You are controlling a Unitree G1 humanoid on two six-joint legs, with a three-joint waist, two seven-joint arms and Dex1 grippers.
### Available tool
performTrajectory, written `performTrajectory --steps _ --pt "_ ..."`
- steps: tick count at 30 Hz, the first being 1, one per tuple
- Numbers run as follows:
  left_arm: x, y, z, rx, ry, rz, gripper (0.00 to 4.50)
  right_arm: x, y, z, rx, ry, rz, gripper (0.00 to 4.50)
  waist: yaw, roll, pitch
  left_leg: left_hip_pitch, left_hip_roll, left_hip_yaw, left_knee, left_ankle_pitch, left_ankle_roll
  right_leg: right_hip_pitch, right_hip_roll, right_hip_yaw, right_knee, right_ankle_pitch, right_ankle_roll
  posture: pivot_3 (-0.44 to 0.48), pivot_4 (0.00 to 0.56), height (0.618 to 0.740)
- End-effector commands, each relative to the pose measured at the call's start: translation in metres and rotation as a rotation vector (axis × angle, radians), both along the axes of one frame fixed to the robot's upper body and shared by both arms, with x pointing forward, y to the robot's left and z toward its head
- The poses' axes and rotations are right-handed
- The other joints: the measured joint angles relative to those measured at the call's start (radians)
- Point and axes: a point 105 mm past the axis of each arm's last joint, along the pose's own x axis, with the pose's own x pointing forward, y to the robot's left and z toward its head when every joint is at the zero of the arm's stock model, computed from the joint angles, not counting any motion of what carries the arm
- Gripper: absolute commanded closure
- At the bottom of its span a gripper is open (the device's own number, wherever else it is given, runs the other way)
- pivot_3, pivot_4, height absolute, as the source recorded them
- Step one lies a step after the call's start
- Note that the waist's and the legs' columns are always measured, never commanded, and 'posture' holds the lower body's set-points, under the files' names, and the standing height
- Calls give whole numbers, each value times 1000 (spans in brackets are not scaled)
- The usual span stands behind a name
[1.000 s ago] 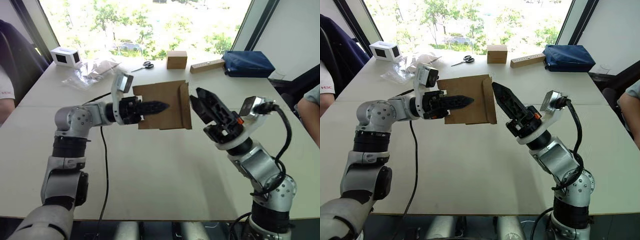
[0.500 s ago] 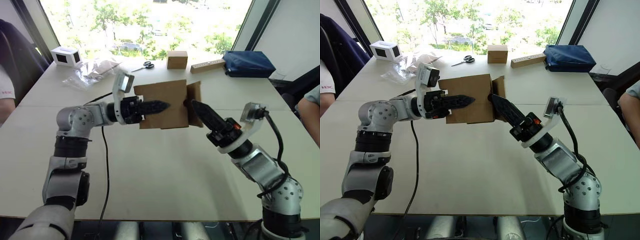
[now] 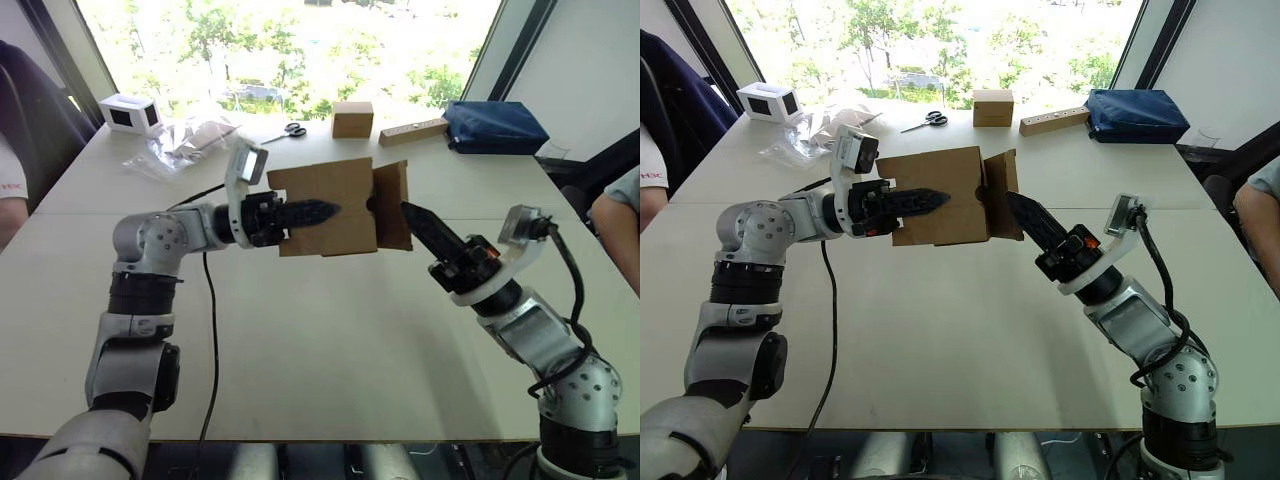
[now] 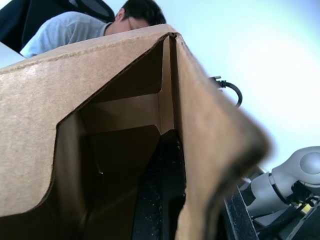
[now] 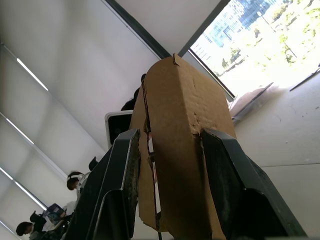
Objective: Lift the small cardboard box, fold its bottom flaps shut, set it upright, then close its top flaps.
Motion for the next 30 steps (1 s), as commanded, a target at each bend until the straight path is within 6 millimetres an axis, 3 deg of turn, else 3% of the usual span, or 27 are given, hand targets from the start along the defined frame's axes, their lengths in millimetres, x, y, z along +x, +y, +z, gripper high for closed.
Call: performTrajectory --steps 1,9,14,29,30 --pt "-4 0 16 -34 -60 -12 4500 -5 -5 9 9 -43 -9 2521 0 0 0 0 0 0 0 0 0 0 0 0 0 0 0 0 150 740" --pt "-6 -2 17 -41 -64 -18 4500 5 -7 2 -15 -37 -56 2521 0 0 0 0 0 0 0 0 0 0 0 0 0 0 0 0 150 740" --pt "-7 -2 16 -43 -64 -16 4500 5 -6 4 -15 -48 -51 3969 0 0 0 0 0 0 0 0 0 0 0 0 0 0 0 0 150 740" --pt "-4 -1 13 -48 -50 -1 4500 -11 3 21 -25 -107 12 3969 0 0 0 0 0 0 0 0 0 0 0 0 0 0 0 0 150 740" --pt "-4 -2 12 -49 -49 -3 4500 -11 4 20 -33 -104 11 3440 0 0 0 0 0 0 0 0 0 0 0 0 0 0 0 0 150 740"
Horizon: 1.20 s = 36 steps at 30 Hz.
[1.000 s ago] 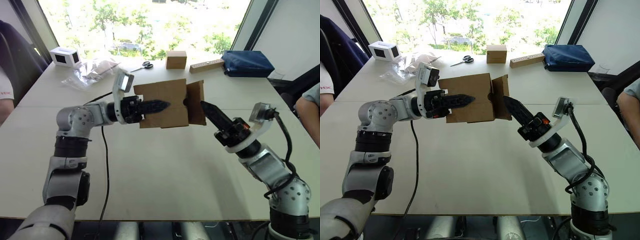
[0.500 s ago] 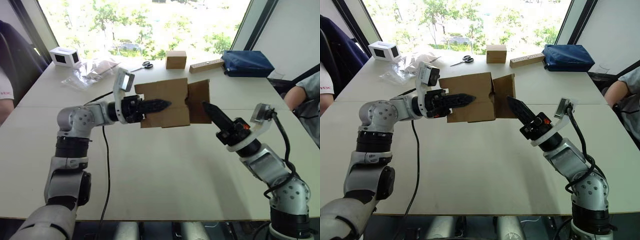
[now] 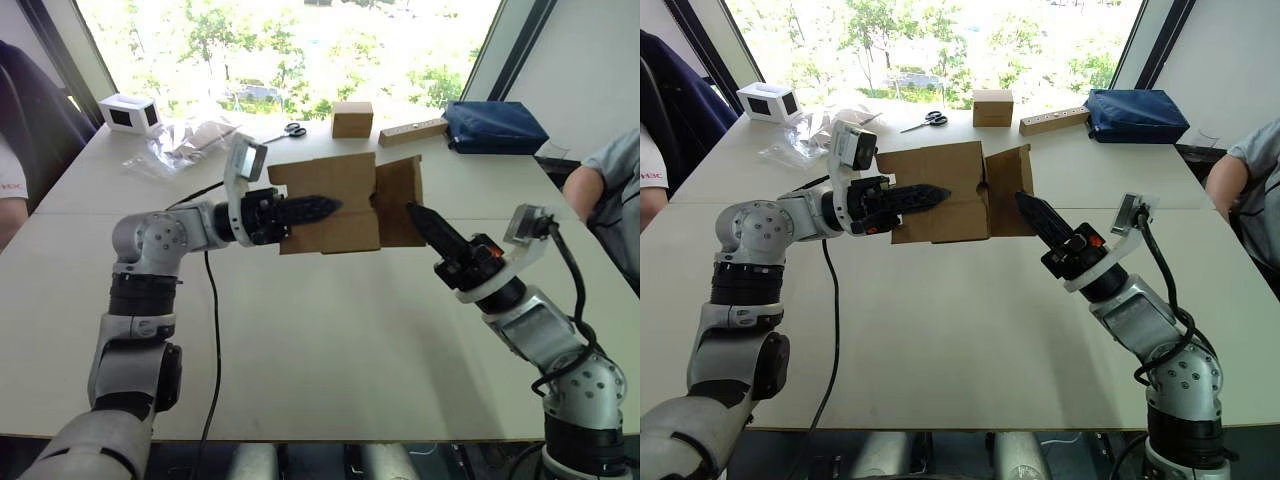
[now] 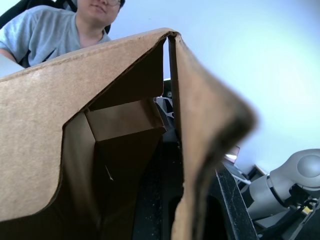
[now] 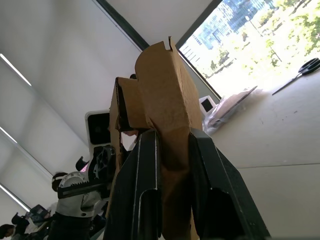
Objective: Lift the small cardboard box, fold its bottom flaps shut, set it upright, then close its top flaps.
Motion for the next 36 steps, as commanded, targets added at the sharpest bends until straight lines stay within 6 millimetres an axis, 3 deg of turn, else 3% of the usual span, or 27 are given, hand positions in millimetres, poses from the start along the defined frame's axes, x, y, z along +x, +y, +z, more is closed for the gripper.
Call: performTrajectory --steps 1,3,5,12,17,20,24,25,36 --pt "-2 -1 6 -23 -31 -4 4500 -14 11 20 -2 -94 51 3298 0 0 0 0 0 0 0 0 0 0 0 0 0 0 0 0 150 740" --pt "-2 -1 6 -23 -31 -5 4500 -16 11 24 18 -102 64 2851 -1 0 0 0 0 0 0 0 0 0 0 0 0 0 0 0 150 740" --pt "-2 0 7 -23 -30 -4 4500 -18 11 27 38 -107 75 2052 0 0 0 0 0 0 0 0 0 0 0 0 0 0 0 0 150 740" --pt "-2 0 6 -25 -29 -4 4500 -18 7 29 73 -93 77 2052 0 0 0 0 0 0 0 0 0 0 0 0 0 0 0 0 150 740" --pt "-4 -2 10 -33 -37 -12 4500 -11 4 19 67 -59 47 2052 0 0 0 0 0 0 0 0 0 0 0 0 0 0 0 0 150 740" --pt "-5 -1 9 -32 -37 -13 4500 -10 5 17 49 -55 45 2780 0 0 0 0 0 0 0 0 0 0 0 0 0 0 0 0 150 740" --pt "-6 -1 9 -34 -38 -14 4500 -10 8 13 16 -46 43 4281 0 0 0 0 0 0 0 0 0 0 0 0 0 0 0 0 150 740" --pt "-6 -1 9 -34 -38 -14 4500 -9 8 13 15 -47 41 4445 0 0 0 0 0 0 0 0 0 0 0 0 0 0 0 0 150 740" --pt "-5 -2 8 -37 -30 -11 4500 -3 6 6 -74 -61 -34 4445 0 0 0 0 0 0 0 0 0 0 0 0 0 0 0 0 150 740"
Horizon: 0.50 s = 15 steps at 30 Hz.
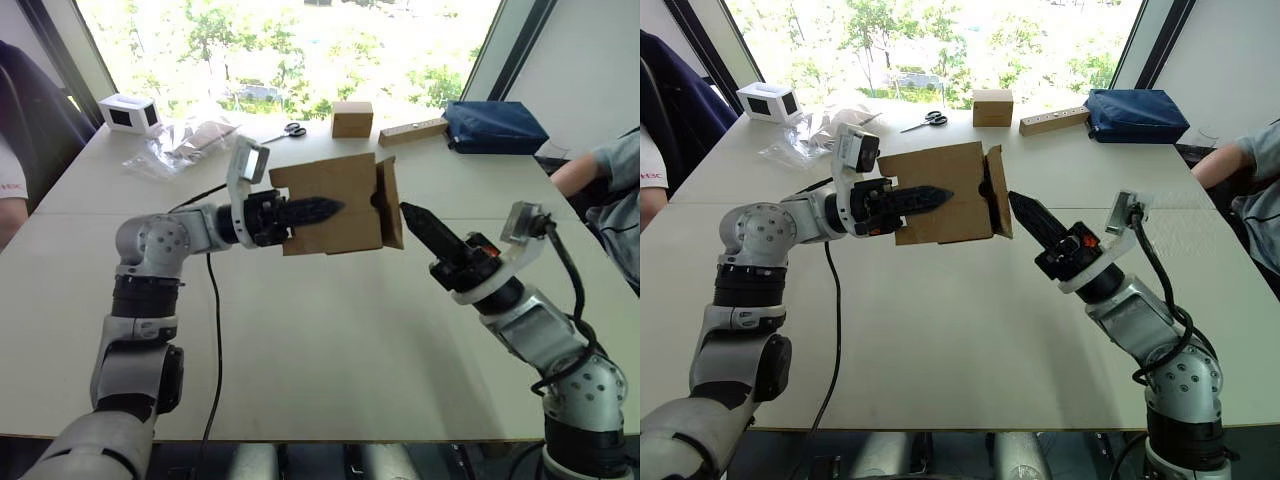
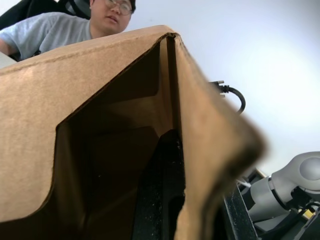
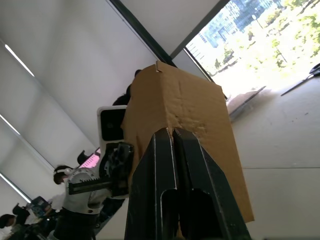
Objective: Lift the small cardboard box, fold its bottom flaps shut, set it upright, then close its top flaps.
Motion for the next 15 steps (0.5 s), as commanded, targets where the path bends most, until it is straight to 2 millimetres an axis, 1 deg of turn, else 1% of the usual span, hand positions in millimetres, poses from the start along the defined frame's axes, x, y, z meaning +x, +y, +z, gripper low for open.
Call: performTrajectory --steps 1,6,7,9,10,15 --pt "-6 0 10 -28 -44 -14 4500 -2 -2 6 -23 -50 -22 4445 0 0 0 0 0 0 0 0 0 0 0 0 0 0 0 0 150 740" --pt "-6 0 9 -28 -41 -14 4500 -1 -8 7 -22 -58 -49 4445 0 0 0 0 0 0 0 0 0 0 0 0 0 0 0 0 150 740" --pt "-6 0 9 -28 -41 -14 4500 -1 -8 7 -20 -59 -51 3944 0 0 0 0 0 0 0 0 0 0 0 0 0 0 0 0 150 740" --pt "-6 0 9 -27 -41 -15 4500 -1 -10 9 -14 -63 -54 3308 0 0 0 0 0 0 0 0 0 0 0 0 0 0 0 0 150 740" --pt "-6 0 9 -26 -40 -15 4500 -2 -9 10 -4 -66 -49 2906 0 0 0 0 0 0 0 0 0 0 0 0 0 0 0 0 150 740" --pt "-6 -1 9 -24 -40 -17 4500 -3 -8 11 8 -64 -29 2906 0 0 0 0 0 0 0 0 0 0 0 0 0 0 0 0 150 740"
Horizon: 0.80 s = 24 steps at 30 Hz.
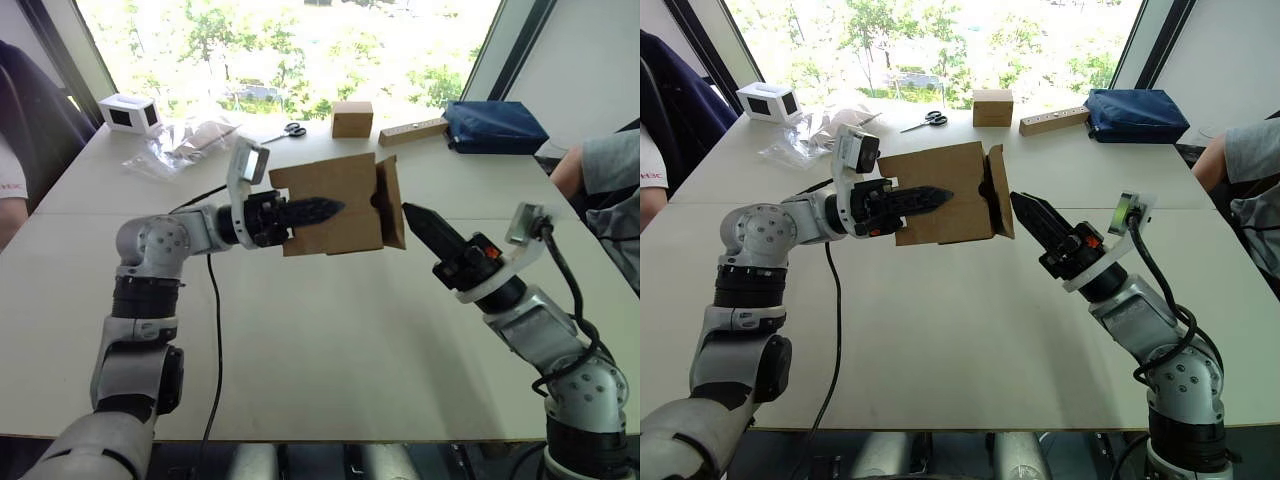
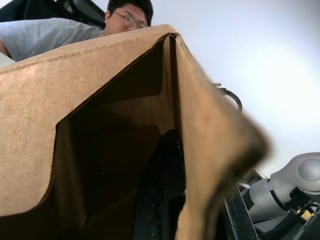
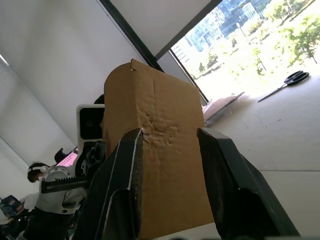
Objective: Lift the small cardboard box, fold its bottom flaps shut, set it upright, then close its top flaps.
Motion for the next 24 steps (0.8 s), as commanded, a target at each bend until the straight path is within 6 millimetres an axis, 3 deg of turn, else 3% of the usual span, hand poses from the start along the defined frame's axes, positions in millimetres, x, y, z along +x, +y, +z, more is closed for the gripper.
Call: performTrajectory --steps 1,12,24 --pt "-6 -1 10 -24 -45 -19 4500 -5 -1 10 26 -43 13 2906 0 0 0 0 0 0 0 0 0 0 0 0 0 0 0 0 150 740" --pt "-6 -1 10 -27 -44 -15 4500 -13 6 12 60 -44 73 2906 0 0 0 0 0 0 0 0 0 0 0 0 0 0 0 0 150 740" --pt "-6 -1 9 -28 -43 -17 4500 -7 4 7 -3 -47 21 2906 0 0 0 0 0 0 0 0 0 0 0 0 0 0 0 0 150 740"
